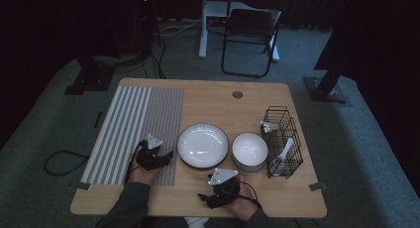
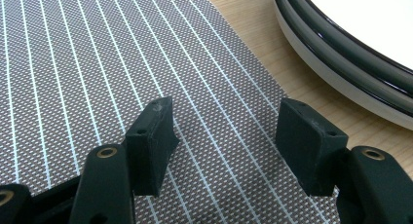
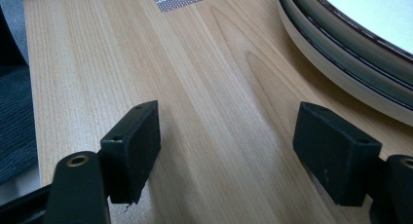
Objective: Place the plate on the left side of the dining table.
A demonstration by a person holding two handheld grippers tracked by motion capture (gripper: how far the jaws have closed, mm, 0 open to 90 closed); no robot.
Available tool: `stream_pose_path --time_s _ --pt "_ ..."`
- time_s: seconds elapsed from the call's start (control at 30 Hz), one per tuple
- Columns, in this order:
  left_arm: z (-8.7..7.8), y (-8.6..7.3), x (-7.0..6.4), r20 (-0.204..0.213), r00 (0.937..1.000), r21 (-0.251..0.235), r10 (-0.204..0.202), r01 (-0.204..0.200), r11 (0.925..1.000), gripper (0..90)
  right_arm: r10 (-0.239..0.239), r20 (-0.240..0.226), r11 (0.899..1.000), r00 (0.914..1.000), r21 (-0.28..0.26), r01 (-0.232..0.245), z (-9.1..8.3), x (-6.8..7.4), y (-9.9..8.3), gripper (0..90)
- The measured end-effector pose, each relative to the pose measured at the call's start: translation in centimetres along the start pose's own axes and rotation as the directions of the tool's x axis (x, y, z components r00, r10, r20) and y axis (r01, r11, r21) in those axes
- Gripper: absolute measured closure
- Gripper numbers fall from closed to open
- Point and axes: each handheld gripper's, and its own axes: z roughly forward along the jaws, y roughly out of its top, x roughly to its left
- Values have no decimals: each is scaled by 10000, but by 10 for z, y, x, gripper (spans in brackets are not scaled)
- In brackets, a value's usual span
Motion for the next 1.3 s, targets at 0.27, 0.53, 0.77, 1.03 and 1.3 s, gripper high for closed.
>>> stream_pose_path --time_s 0.27,0.53,0.77,1.03,1.3 --pt "0 0 0 2 10000 11 2 -2 10000 405 -2 1 10000 10000 5 2 -1 0 0 253" --pt "0 0 0 5 10000 11 -9 9 10000 405 30 17 10000 10000 -6 -30 -1 0 -1 254" --pt "0 0 0 4 10000 7 -11 11 10000 405 143 136 9999 9998 64 -143 -1 1 0 267" --pt "0 0 0 -40 10000 21 2 -2 10000 394 121 187 9999 9998 51 -122 -10 7 4 413" --pt "1 0 0 -168 9998 65 -102 103 9999 352 408 556 9983 9976 -439 -384 -28 8 15 421"
